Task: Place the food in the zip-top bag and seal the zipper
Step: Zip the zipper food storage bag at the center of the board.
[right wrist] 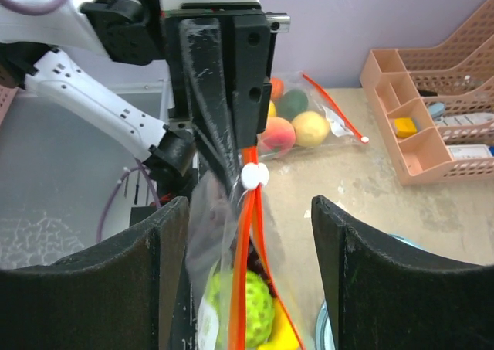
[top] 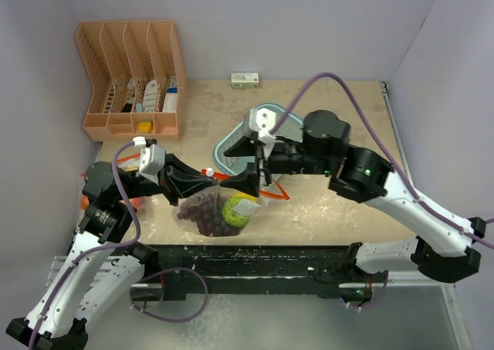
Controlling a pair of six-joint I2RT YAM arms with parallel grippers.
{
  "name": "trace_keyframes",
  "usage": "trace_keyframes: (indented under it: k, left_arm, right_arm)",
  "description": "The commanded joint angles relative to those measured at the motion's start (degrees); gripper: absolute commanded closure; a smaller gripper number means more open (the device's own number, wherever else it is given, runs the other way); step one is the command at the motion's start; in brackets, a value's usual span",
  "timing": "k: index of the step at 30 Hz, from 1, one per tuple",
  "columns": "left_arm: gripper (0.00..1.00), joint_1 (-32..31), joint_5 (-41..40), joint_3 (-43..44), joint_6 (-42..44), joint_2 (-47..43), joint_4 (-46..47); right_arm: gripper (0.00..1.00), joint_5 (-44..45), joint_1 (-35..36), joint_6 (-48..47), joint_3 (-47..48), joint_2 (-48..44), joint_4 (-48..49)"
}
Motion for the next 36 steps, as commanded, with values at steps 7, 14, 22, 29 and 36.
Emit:
trace_keyframes:
  k: [7, 14, 22, 29, 36]
  left_arm:
    - [1.00, -0.1, 0.4, 3.4, 1.8, -0.8, 1.9]
    - [1.00, -0.1, 0.3, 3.8, 3.2, -1.3, 0.1]
    - [1.00, -0.2, -0.1, 4.0, 4.4, -2.2, -1.1]
    - [1.00, -0.2, -0.1, 4.0, 4.5, -2.2, -1.2]
    - [1.00, -0.2, -0.2, 4.0, 5.0, -2.2, -1.6]
  right_arm:
    - [0.46, -2.7, 0.2, 2.7, 11.0, 12.2, -0.5]
    - [0.53, -8.4, 0.0, 2.7, 9.7, 11.7, 0.2]
    - [0.60, -18.5, -3.1, 4.0, 8.1, 10.7, -2.0]
    - [0.58, -24.1, -6.9, 8.0, 6.0, 10.1, 1.2]
    - [0.55, -28.0, -7.0, 9.3, 7.0, 12.8, 2.6]
